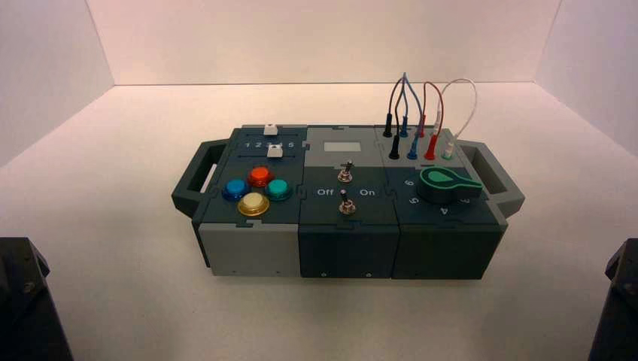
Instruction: Push the green button with the left gripper.
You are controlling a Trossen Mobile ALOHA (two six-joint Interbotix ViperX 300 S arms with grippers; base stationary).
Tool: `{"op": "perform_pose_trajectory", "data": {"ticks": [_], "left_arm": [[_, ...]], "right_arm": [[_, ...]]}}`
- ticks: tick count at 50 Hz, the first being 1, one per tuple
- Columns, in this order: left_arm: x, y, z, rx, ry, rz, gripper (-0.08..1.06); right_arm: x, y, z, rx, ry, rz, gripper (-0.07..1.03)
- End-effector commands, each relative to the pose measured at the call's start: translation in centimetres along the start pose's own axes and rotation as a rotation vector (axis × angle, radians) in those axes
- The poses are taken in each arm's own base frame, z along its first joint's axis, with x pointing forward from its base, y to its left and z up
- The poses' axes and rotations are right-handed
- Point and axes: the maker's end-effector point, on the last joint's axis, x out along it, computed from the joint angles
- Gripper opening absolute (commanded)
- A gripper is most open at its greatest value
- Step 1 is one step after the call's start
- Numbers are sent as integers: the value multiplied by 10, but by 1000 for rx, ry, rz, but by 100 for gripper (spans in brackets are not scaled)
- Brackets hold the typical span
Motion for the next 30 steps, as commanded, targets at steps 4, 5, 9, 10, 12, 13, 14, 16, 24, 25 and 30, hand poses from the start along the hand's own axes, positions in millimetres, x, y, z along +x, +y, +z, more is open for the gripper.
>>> {"op": "perform_pose_trajectory", "data": {"ticks": [4, 5, 9, 10, 12, 13, 14, 16, 24, 25, 30], "left_arm": [[0, 1, 8, 2, -22, 5, -3], [0, 1, 7, 2, -20, 5, -3], [0, 1, 7, 4, -20, 5, -3], [0, 1, 7, 2, -20, 5, -3], [0, 1, 7, 2, -20, 5, -3], [0, 1, 7, 2, -18, 5, -3], [0, 1, 6, 2, -17, 5, -3], [-1, 1, 6, 2, -9, 4, -3], [-5, -4, -10, -2, 110, -20, -3], [-6, -6, -13, 0, 135, -28, -3], [-13, -19, -29, 19, 252, -81, -3]], "right_arm": [[-2, 0, 8, -1, -18, -1, -2], [-1, 0, 7, -1, -17, -1, -2], [-2, 0, 8, -1, -20, -1, -2], [-2, 0, 8, -2, -20, -1, -2], [-2, 0, 8, -2, -22, -1, -2], [-2, 0, 8, -1, -20, -1, -2], [-2, 0, 8, -1, -18, -1, -2], [-1, 0, 7, 2, -17, 2, -2], [0, 10, -6, 6, 58, 39, -2], [0, 14, -7, 1, 70, 53, -2], [1, 35, -21, -38, 156, 129, -2]]}}
